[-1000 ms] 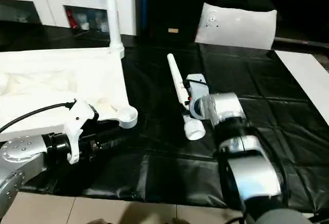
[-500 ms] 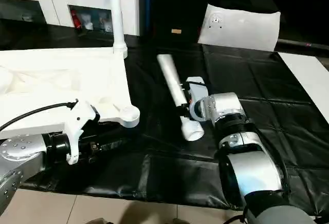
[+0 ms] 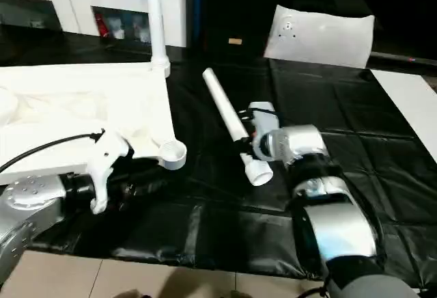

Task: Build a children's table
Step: Pick table leg

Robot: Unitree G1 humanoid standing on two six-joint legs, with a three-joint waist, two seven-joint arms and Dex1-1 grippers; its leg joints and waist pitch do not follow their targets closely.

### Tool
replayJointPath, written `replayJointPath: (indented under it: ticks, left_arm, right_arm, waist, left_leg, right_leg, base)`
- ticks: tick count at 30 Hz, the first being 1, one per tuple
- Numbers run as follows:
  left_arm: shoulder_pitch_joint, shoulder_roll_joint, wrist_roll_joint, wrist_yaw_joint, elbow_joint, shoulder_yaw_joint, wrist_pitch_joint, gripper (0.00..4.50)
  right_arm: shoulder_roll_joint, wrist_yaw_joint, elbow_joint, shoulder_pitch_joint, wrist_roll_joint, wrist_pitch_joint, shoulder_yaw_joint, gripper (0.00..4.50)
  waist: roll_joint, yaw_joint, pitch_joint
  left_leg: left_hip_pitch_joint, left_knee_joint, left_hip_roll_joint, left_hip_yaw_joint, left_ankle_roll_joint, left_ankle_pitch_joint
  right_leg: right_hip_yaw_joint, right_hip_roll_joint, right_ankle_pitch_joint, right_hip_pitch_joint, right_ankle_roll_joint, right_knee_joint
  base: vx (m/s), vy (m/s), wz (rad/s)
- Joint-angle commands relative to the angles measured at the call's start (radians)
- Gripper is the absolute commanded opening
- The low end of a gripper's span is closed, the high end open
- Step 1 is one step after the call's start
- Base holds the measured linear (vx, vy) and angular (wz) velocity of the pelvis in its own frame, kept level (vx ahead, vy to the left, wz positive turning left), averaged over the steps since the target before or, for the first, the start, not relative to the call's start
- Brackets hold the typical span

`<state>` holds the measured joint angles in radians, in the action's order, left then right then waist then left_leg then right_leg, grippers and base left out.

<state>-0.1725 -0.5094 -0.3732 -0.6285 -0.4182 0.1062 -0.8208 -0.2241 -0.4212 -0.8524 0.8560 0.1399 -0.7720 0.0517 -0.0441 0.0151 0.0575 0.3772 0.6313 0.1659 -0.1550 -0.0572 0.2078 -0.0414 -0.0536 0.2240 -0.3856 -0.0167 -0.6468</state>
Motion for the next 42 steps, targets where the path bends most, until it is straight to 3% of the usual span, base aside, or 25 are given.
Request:
replayJointPath:
  ticks: [1,2,3,5,6,7,8,9,10,11,13,15,17,18,20,21,23,24,25,26,31,32,37,38,42]
  left_arm:
    - [-0.028,0.011,0.014,0.031,0.016,-0.015,0.011,3.13]
    - [-0.045,0.034,0.011,0.054,0.032,-0.028,0.012,3.13]
    - [-0.059,0.052,0.010,0.072,0.044,-0.039,0.016,3.41]
    - [-0.101,0.106,-0.012,0.107,0.066,-0.073,0.028,3.48]
    - [-0.108,0.113,-0.017,0.111,0.067,-0.078,0.027,3.48]
    - [-0.132,0.147,-0.047,0.126,0.068,-0.105,0.020,3.52]
    - [-0.144,0.166,-0.065,0.133,0.069,-0.120,0.015,3.83]
    - [-0.144,0.166,-0.065,0.133,0.069,-0.120,0.015,3.83]
    - [-0.180,0.207,-0.103,0.151,0.081,-0.151,0.007,3.90]
    - [-0.202,0.232,-0.130,0.160,0.090,-0.167,0.000,3.93]
    - [-0.250,0.276,-0.186,0.173,0.108,-0.198,-0.013,4.13]
    - [-0.289,0.315,-0.237,0.190,0.127,-0.231,-0.023,4.28]
    - [-0.386,0.400,-0.355,0.225,0.186,-0.310,-0.049,4.43]
    - [-0.387,0.400,-0.356,0.225,0.187,-0.311,-0.049,4.48]
    - [-0.446,0.435,-0.413,0.225,0.222,-0.334,-0.060,4.48]
    - [-0.468,0.454,-0.449,0.228,0.236,-0.347,-0.067,4.48]
    - [-0.487,0.469,-0.477,0.232,0.250,-0.357,-0.074,4.50]
    - [-0.502,0.479,-0.495,0.235,0.264,-0.365,-0.079,4.50]
    - [-0.516,0.485,-0.505,0.243,0.276,-0.372,-0.089,4.50]
    - [-0.527,0.487,-0.507,0.250,0.286,-0.375,-0.097,4.50]
    - [-0.542,0.481,-0.493,0.261,0.323,-0.359,-0.093,4.50]
    - [-0.540,0.485,-0.514,0.256,0.330,-0.366,-0.093,4.21]
    - [-0.529,0.482,-0.538,0.241,0.327,-0.372,-0.093,3.94]
    - [-0.524,0.480,-0.536,0.231,0.326,-0.370,-0.088,3.69]
    - [-0.515,0.476,-0.535,0.218,0.332,-0.365,-0.081,3.41]
  right_arm:
    - [-0.015,-0.019,0.074,-0.014,0.037,0.062,0.040,1.85]
    - [-0.008,-0.047,0.137,-0.046,0.069,0.134,0.069,1.85]
    - [-0.004,-0.048,0.173,-0.062,0.086,0.156,0.091,1.85]
    - [0.024,-0.063,0.284,-0.099,0.175,0.184,0.180,1.85]
    - [0.027,-0.073,0.304,-0.105,0.189,0.185,0.191,1.85]
    - [0.041,-0.116,0.391,-0.135,0.238,0.183,0.214,1.85]
    - [0.047,-0.139,0.436,-0.152,0.260,0.181,0.222,1.85]
    - [0.047,-0.139,0.436,-0.152,0.260,0.181,0.222,1.85]
    - [0.065,-0.187,0.530,-0.182,0.333,0.145,0.245,1.85]
    - [0.076,-0.207,0.582,-0.202,0.380,0.128,0.258,1.85]
    - [0.093,-0.233,0.662,-0.234,0.456,0.090,0.276,1.85]
    - [0.099,-0.253,0.713,-0.262,0.495,0.077,0.268,1.85]
    - [0.112,-0.281,0.825,-0.328,0.548,0.057,0.234,1.85]
    - [0.112,-0.281,0.826,-0.328,0.548,0.057,0.234,1.85]
    - [0.118,-0.297,0.888,-0.358,0.575,0.028,0.208,1.85]
    - [0.120,-0.304,0.910,-0.369,0.585,0.015,0.197,1.85]
    - [0.122,-0.309,0.932,-0.381,0.594,0.006,0.188,1.85]
    - [0.123,-0.310,0.947,-0.388,0.602,-0.002,0.182,1.85]
    - [0.123,-0.304,0.961,-0.395,0.611,-0.007,0.175,1.85]
    - [0.122,-0.298,0.976,-0.401,0.617,-0.008,0.169,1.85]
    - [0.119,-0.288,1.015,-0.420,0.636,-0.022,0.151,1.85]
    - [0.118,-0.288,1.024,-0.425,0.636,-0.025,0.144,1.85]
    - [0.112,-0.297,1.041,-0.437,0.658,-0.039,0.131,1.85]
    - [0.111,-0.302,1.045,-0.439,0.666,-0.042,0.128,1.85]
    - [0.105,-0.309,1.051,-0.445,0.677,-0.046,0.120,1.85]
  waist:
    - [0.015,0.004,-0.060]
    - [0.007,0.009,-0.059]
    - [0.009,0.013,-0.060]
    - [0.002,0.017,-0.059]
    - [0.004,0.021,-0.062]
    - [-0.002,0.021,-0.060]
    - [-0.001,0.023,-0.062]
    - [-0.001,0.023,-0.062]
    - [-0.005,0.022,-0.061]
    - [-0.001,0.027,-0.062]
    - [-0.003,0.028,-0.062]
    - [-0.003,0.027,-0.057]
    - [0.000,0.041,-0.059]
    - [-0.003,0.039,-0.058]
    - [0.005,0.036,-0.056]
    - [-0.001,0.035,-0.056]
    - [-0.002,0.039,-0.057]
    - [0.009,0.039,-0.057]
    - [0.014,0.038,-0.057]
    - [0.006,0.038,-0.058]
    - [0.010,0.038,-0.059]
    - [0.010,0.038,-0.061]
    - [0.007,0.039,-0.060]
    - [0.007,0.039,-0.059]
    - [0.006,0.039,-0.057]
  left_leg:
    - [-0.012,-0.084,0.055,0.006,-0.044,0.121]
    - [-0.012,-0.084,0.056,0.004,-0.034,0.127]
    - [-0.015,-0.084,0.058,0.004,-0.030,0.122]
    - [-0.015,-0.085,0.056,0.002,-0.017,0.113]
    - [-0.018,-0.084,0.058,0.004,-0.015,0.109]
    - [-0.014,-0.086,0.056,0.003,-0.006,0.097]
    - [-0.014,-0.085,0.058,0.004,0.005,0.076]
    - [-0.014,-0.085,0.058,0.004,0.005,0.076]
    - [-0.013,-0.085,0.054,0.001,0.019,0.066]
    - [-0.016,-0.085,0.058,0.002,0.026,0.065]
    - [-0.017,-0.087,0.059,0.005,0.029,0.071]
    - [-0.015,-0.087,0.055,0.001,0.019,0.083]
    - [-0.018,-0.087,0.056,0.004,0.010,0.091]
    - [-0.015,-0.088,0.056,0.006,0.010,0.094]
    - [-0.015,-0.090,0.054,0.007,-0.002,0.116]
    - [-0.014,-0.090,0.053,0.007,-0.003,0.115]
    - [-0.014,-0.089,0.052,0.007,0.000,0.101]
    - [-0.013,-0.090,0.053,0.009,-0.002,0.100]
    - [-0.014,-0.090,0.053,0.008,-0.005,0.099]
    - [-0.014,-0.090,0.053,0.009,-0.002,0.088]
    - [-0.015,-0.091,0.054,0.009,0.000,0.073]
    - [-0.014,-0.091,0.055,0.010,0.001,0.058]
    - [-0.015,-0.091,0.057,0.009,0.004,0.055]
    - [-0.015,-0.092,0.057,0.009,0.006,0.055]
    - [-0.015,-0.093,0.058,0.009,0.000,0.068]
  right_leg:
    - [0.050,-0.076,0.054,0.045,-0.231,0.071]
    - [0.051,-0.079,0.072,0.045,-0.221,0.075]
    - [0.052,-0.082,0.069,0.046,-0.220,0.075]
    - [0.053,-0.078,0.069,0.046,-0.215,0.076]
    - [0.052,-0.081,0.066,0.045,-0.217,0.074]
    - [0.051,-0.078,0.057,0.049,-0.212,0.075]
    - [0.052,-0.080,0.025,0.050,-0.216,0.072]
    - [0.052,-0.080,0.025,0.050,-0.216,0.072]
    - [0.052,-0.077,0.023,0.050,-0.217,0.074]
    - [0.053,-0.081,0.018,0.048,-0.221,0.076]
    - [0.050,-0.080,0.036,0.047,-0.225,0.076]
    - [0.051,-0.078,0.074,0.046,-0.221,0.083]
    - [0.051,-0.082,0.095,0.047,-0.217,0.086]
    - [0.050,-0.081,0.101,0.047,-0.215,0.086]
    - [0.051,-0.080,0.148,0.045,-0.195,0.090]
    - [0.051,-0.080,0.159,0.047,-0.187,0.094]
    - [0.052,-0.080,0.157,0.047,-0.178,0.094]
    - [0.051,-0.081,0.153,0.047,-0.179,0.093]
    - [0.052,-0.079,0.145,0.044,-0.177,0.095]
    - [0.050,-0.078,0.115,0.048,-0.181,0.093]
    - [0.050,-0.078,0.078,0.050,-0.183,0.092]
    - [0.050,-0.079,0.053,0.051,-0.188,0.089]
    - [0.050,-0.081,0.037,0.052,-0.206,0.088]
    - [0.050,-0.081,0.038,0.052,-0.204,0.088]
    - [0.051,-0.082,0.070,0.052,-0.195,0.091]
  base:
    - [0.000,0.000,0.00]
    - [0.000,0.000,0.00]
    - [0.000,0.000,0.00]
    - [0.000,0.000,0.00]
    - [0.000,0.000,0.00]
    - [0.000,0.000,0.00]
    - [0.000,0.000,0.00]
    - [0.000,0.000,0.00]
    - [0.000,0.000,0.00]
    - [0.000,0.000,0.00]
    - [0.000,0.000,0.00]
    - [0.000,0.000,0.00]
    - [0.000,0.000,0.00]
    - [0.000,0.000,0.00]
    - [0.000,0.000,0.00]
    - [0.000,0.000,0.00]
    - [0.000,0.000,0.00]
    - [0.000,0.000,0.00]
    - [0.000,0.000,0.00]
    - [0.000,0.000,0.00]
    - [0.000,0.000,0.00]
    - [0.000,0.000,0.00]
    - [0.000,0.000,0.00]
    - [0.000,0.000,0.00]
    - [0.000,0.000,0.00]
